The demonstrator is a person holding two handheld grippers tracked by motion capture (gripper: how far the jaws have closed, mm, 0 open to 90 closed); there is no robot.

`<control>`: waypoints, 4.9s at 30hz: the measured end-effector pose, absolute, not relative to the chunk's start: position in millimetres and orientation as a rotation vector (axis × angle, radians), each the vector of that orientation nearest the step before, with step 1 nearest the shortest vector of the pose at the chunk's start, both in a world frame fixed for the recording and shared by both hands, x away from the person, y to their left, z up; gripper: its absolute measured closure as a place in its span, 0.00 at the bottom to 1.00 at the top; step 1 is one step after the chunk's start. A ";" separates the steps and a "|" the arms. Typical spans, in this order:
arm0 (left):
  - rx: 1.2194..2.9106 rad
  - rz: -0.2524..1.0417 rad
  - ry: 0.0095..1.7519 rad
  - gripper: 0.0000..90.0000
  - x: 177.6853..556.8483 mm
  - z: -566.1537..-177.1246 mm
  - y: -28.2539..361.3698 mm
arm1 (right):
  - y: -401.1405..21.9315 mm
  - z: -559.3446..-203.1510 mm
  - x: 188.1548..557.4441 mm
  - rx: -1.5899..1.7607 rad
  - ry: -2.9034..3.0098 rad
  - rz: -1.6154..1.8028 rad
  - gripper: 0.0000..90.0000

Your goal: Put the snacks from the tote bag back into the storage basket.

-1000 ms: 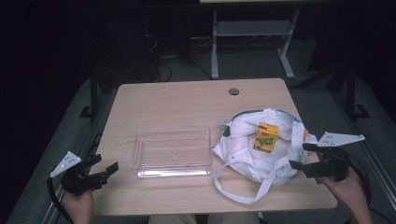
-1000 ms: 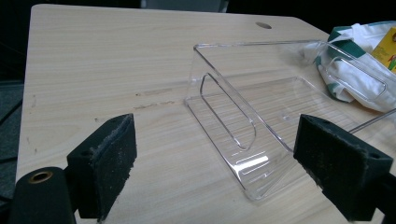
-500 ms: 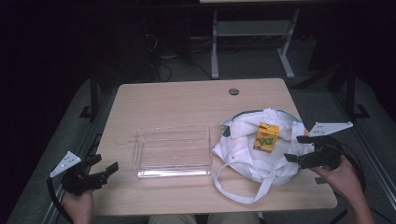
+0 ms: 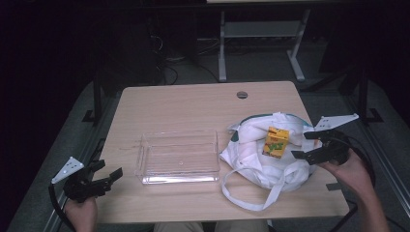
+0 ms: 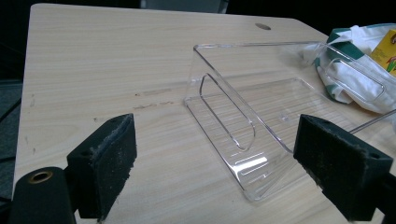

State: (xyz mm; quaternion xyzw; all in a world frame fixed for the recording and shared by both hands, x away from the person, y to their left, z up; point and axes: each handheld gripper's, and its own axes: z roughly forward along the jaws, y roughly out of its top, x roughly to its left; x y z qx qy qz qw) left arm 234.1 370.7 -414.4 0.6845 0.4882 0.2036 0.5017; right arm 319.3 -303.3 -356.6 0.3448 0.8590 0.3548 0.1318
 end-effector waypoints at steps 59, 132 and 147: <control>1.640 0.493 1.184 0.14 234.2 -414.0 372.7 | -255.4 -352.7 389.0 0.844 2.730 0.812 0.20; 1.642 0.495 1.185 0.14 234.1 -413.6 374.5 | -242.4 -370.7 414.7 0.645 2.892 0.646 0.57; 1.633 0.495 1.189 0.14 233.7 -413.6 374.8 | -239.6 -363.8 411.9 0.645 2.895 0.697 0.58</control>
